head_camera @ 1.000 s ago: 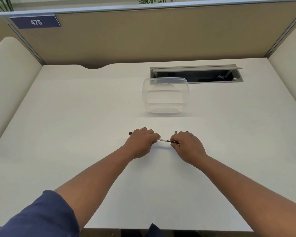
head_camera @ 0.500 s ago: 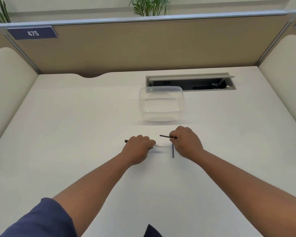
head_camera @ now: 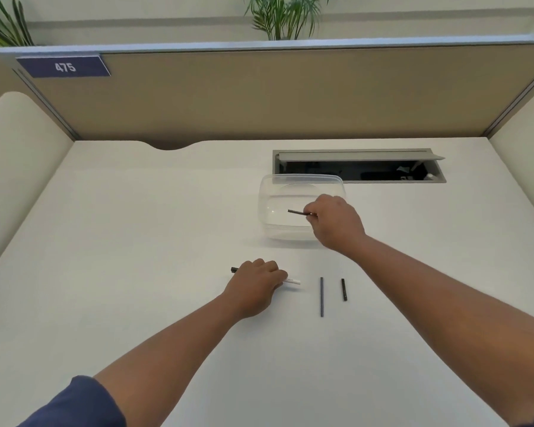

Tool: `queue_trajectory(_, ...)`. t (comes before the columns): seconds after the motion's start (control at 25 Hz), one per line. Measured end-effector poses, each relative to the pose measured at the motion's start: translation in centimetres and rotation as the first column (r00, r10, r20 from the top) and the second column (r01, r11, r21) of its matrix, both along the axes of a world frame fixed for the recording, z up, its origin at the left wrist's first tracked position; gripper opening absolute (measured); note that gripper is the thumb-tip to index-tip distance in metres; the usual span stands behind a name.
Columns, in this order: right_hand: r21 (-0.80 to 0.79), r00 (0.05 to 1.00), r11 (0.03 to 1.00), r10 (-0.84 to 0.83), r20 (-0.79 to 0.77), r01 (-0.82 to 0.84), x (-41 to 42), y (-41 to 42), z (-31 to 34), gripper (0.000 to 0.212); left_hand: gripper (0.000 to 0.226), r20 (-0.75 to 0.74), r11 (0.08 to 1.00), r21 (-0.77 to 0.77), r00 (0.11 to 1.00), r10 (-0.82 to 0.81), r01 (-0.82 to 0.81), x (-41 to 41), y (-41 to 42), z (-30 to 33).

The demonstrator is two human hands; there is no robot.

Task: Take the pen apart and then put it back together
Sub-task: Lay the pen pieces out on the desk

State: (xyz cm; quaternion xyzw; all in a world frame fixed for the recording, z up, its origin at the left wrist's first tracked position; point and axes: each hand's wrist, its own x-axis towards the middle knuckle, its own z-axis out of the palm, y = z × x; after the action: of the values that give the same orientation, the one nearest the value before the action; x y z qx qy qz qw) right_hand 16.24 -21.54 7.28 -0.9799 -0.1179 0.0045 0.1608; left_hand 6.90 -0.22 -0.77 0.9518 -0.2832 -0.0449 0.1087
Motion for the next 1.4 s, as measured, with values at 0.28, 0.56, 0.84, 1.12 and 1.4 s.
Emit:
queue_trajectory(0.28, -0.051, 0.978, 0.999, -0.004, -0.208, -0.006, 5.7, 0.7, -2.5, 0.017, 0.026, 0.014, 0.996, -0.083, 1.000, -0.022, 0.023, 1.9, 0.1, -1.7)
queue_trajectory(0.56, -0.130, 0.915, 0.990, 0.006, -0.404, -0.064, 8.2, 1.5, -4.1, 0.022, 0.026, 0.034, 0.990, -0.130, 0.998, -0.048, 0.052, 2.6, 0.3, -2.1)
queue_trajectory(0.84, -0.159, 0.905, 0.985, -0.008, -0.425, -0.066, 8.5, 1.7, -5.0, 0.020, 0.025, 0.040, 0.986, -0.163, 0.999, -0.033, 0.040, 2.6, 0.1, -2.0)
queue_trajectory(1.12, -0.133, 0.899, 0.989, 0.001, -0.438, -0.066, 8.5, 1.2, -4.7, 0.018, 0.027, 0.014, 0.988, -0.150, 1.000, -0.027, 0.029, 2.7, 0.1, -1.9)
queue_trajectory(1.4, -0.044, 0.936, 0.999, 0.007, -0.352, -0.024, 8.3, 0.4, -3.7, 0.011, 0.027, -0.044, 0.993, -0.120, 0.999, -0.012, 0.006, 2.9, 0.1, -1.7)
